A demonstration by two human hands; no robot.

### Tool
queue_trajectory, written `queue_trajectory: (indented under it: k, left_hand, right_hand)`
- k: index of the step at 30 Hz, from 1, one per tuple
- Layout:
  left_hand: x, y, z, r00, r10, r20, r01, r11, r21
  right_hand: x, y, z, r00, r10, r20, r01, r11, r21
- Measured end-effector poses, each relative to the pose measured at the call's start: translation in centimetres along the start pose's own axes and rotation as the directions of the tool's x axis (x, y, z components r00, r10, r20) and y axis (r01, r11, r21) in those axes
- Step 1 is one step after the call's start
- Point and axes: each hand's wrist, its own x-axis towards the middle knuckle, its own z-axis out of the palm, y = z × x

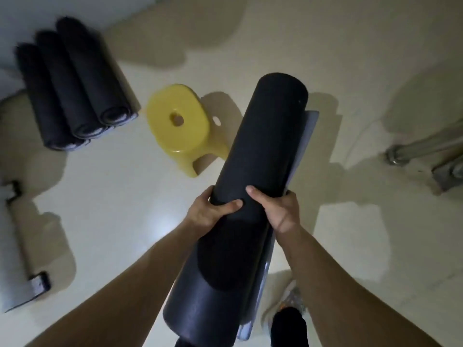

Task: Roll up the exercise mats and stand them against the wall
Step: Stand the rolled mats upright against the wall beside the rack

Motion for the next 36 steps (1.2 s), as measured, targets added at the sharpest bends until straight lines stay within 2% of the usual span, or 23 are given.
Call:
queue_trajectory:
  k: [8, 14, 19, 25, 32, 36]
  left_hand:
    - [-5.6, -0.3, -24.5, 0.974, 0.088, -0.211, -0.138, 0.962, -0.235]
    - [-2.7, 1.8, -37.6, 0.967, 0.138, -0.215, -0.210, 0.909, -0.359]
    - [5.6, 5.5, -44.9, 0.954, 0.136, -0.269, -0.247, 0.864, -0.439]
    - [17.5, 10.2, -52.8, 0.933, 0.111, -0.341, -0.267, 0.849, -0.455]
    - [32.1, 15.4, -61.3, 0.930, 0.084, -0.359, -0.255, 0.849, -0.463]
    - [41.1, 16.2, -63.1, 0.943, 0.011, -0.331, -0.169, 0.876, -0.451]
  right_hand:
    - [-11.0, -11.7, 22.9, 0.962, -0.128, 0.242, 0.179, 0.963, -0.202]
    - [-11.2, -20.8, 35.7, 0.923, -0.223, 0.312, 0.324, 0.889, -0.323]
    - [-5.3, -28.9, 45.0, 0.887, -0.281, 0.366, 0.414, 0.836, -0.361]
    - [2.8, -37.2, 55.6, 0.846, -0.339, 0.412, 0.496, 0.785, -0.372]
    - [12.5, -46.2, 66.9, 0.852, -0.353, 0.388, 0.513, 0.712, -0.479]
    - [20.5, -47.5, 71.1, 0.883, -0.300, 0.361, 0.456, 0.733, -0.505]
